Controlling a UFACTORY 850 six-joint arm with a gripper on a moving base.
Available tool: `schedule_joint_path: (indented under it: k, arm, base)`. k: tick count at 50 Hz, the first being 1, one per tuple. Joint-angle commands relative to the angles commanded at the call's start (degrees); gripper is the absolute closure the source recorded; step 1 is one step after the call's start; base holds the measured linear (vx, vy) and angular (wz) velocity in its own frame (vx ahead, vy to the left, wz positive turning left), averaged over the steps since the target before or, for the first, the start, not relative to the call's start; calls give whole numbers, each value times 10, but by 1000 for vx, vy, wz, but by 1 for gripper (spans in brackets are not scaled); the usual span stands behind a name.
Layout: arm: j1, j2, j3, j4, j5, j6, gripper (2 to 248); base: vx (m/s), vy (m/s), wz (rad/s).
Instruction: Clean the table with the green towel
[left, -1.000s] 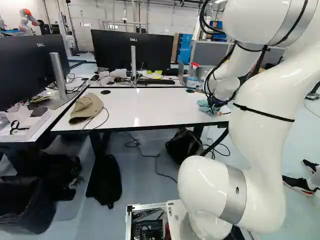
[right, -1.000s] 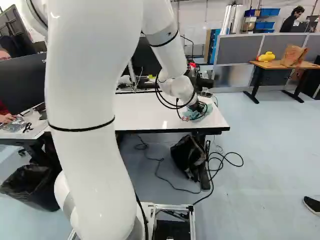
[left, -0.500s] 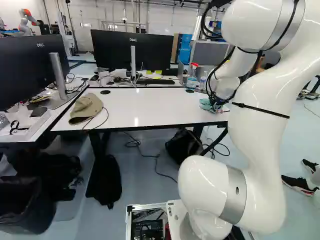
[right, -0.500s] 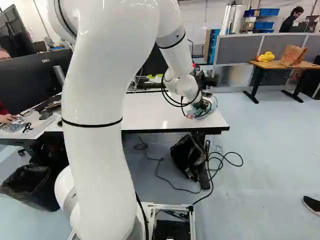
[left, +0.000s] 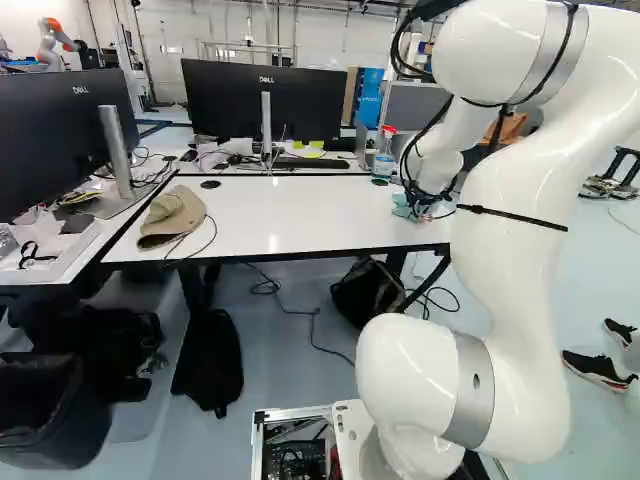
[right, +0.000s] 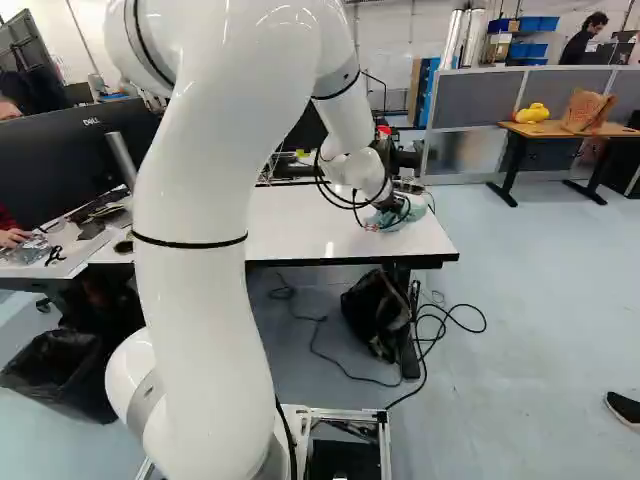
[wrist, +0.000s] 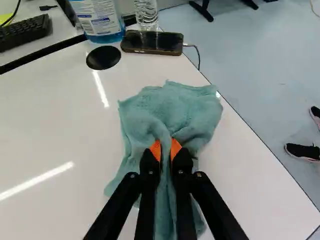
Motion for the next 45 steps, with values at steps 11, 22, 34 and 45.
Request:
schedule_joint_path:
  k: [11,22,34,45]
  arm:
    - [17,8,10,0,0,0,208]
    - [26,25,32,0,0,0,208]
    - [20,52,65,0,0,0,208]
    - [6,68,85,0,0,0,208]
  base:
    - [0,0,0]
    - [0,0,0]
    - [0,0,0]
    - [0,0,0]
